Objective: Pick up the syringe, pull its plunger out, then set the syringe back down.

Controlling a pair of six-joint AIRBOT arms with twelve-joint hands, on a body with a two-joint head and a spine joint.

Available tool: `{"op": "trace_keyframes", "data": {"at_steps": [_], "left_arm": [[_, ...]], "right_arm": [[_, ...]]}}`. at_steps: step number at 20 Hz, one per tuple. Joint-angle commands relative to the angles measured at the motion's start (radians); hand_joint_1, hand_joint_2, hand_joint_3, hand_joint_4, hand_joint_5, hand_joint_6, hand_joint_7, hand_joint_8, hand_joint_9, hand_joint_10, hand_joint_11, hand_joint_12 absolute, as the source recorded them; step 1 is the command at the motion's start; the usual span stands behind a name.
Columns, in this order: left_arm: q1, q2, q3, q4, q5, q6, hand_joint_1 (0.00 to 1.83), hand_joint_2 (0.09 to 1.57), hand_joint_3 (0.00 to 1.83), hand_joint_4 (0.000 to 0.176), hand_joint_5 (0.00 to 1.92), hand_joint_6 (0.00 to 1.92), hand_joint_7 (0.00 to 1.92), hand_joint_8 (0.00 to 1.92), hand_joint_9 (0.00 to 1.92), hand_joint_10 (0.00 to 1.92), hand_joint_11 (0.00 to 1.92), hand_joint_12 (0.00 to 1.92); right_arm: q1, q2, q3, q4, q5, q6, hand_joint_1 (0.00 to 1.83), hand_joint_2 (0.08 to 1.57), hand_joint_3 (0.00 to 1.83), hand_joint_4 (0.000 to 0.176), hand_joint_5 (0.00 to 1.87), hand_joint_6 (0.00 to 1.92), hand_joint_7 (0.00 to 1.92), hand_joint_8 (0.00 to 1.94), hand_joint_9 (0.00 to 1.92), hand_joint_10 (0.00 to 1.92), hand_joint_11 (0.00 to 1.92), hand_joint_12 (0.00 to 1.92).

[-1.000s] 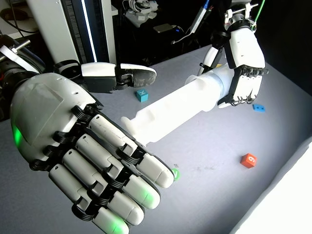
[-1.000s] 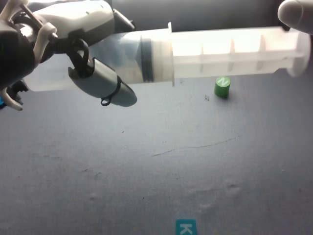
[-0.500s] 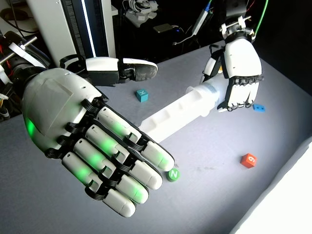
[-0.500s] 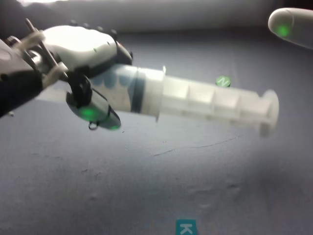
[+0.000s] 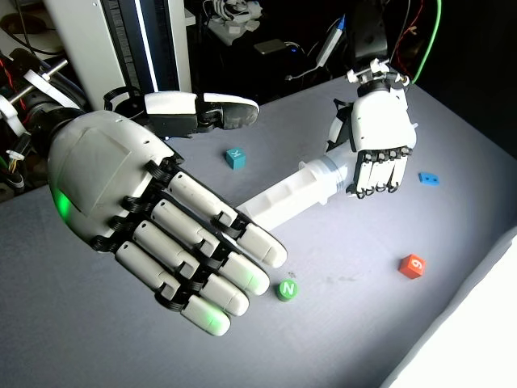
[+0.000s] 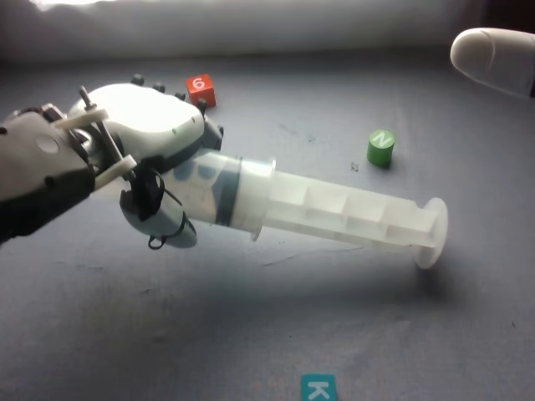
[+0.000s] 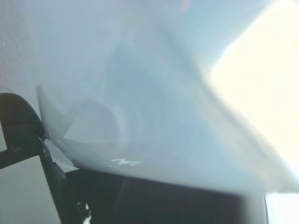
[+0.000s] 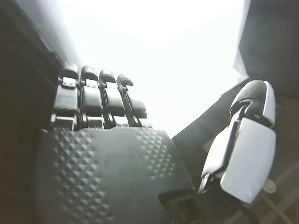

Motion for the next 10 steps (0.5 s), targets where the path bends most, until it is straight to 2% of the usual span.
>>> {"op": "trace_keyframes", "data": {"at_steps": [1,3,4,5,7,8,9,10], "left_arm": [[-0.001,-0.008,0.008,0.048,-0.096,0.009,1.36,1.16,0.0,0.0,0.9,0.94,0.9,1.24,0.79,1.34,0.55,1.15],[0.015,-0.02,0.019,0.053,-0.116,0.009,1.36,1.16,0.0,0.0,0.9,0.94,0.89,1.24,0.78,1.35,0.56,1.15],[0.02,-0.024,0.023,0.053,-0.118,0.009,1.25,1.16,0.0,0.0,0.92,0.93,0.9,1.27,0.8,1.02,0.55,1.16],[0.029,-0.032,0.03,0.053,-0.126,0.009,1.23,1.16,0.0,0.0,0.93,0.91,0.89,1.29,0.83,0.88,0.55,1.17],[0.046,-0.046,0.035,0.053,-0.149,0.009,1.23,1.15,0.0,0.0,0.95,0.86,0.89,1.32,0.85,0.81,0.55,1.17],[0.054,-0.052,0.036,0.053,-0.159,0.009,1.21,1.2,0.01,0.0,0.73,1.18,0.9,1.3,0.79,0.76,0.47,1.17],[0.061,-0.058,0.036,0.053,-0.17,0.009,1.05,1.21,0.0,0.0,0.64,0.55,0.78,0.6,0.74,0.5,0.38,1.07],[0.067,-0.063,0.036,0.049,-0.174,0.009,0.96,1.2,0.0,0.0,0.66,0.22,0.79,0.23,0.74,0.27,0.33,0.98]], "right_arm": [[0.005,0.006,-0.002,-0.041,0.114,0.008,0.37,0.68,0.0,0.0,0.0,0.0,0.0,0.0,0.0,0.0,0.02,0.02],[0.005,0.006,-0.003,-0.041,0.114,0.008,0.38,0.7,0.0,0.0,0.0,0.0,0.0,0.0,0.0,0.0,0.01,0.01],[0.005,0.006,-0.003,-0.042,0.114,0.008,0.39,0.69,0.0,0.0,0.0,0.0,0.0,0.0,0.0,0.0,0.02,0.02],[0.005,0.006,-0.003,-0.042,0.114,0.008,0.38,0.71,0.0,0.0,0.0,0.0,0.0,0.0,0.0,0.0,0.02,0.02],[0.005,0.006,-0.003,-0.043,0.115,0.008,0.42,0.71,0.0,0.0,0.0,0.0,0.0,0.0,0.0,0.0,0.0,0.0],[0.005,0.006,-0.003,-0.045,0.115,0.008,0.4,0.71,0.0,0.0,0.0,0.0,0.0,0.0,0.0,0.0,0.01,0.01],[0.005,0.006,-0.003,-0.048,0.116,0.008,0.41,0.7,0.0,0.0,0.0,0.0,0.0,0.0,0.0,0.0,0.03,0.01],[0.005,0.006,-0.003,-0.051,0.118,0.008,0.41,0.71,0.0,0.0,0.0,0.0,0.0,0.0,0.0,0.0,0.03,0.02]]}}
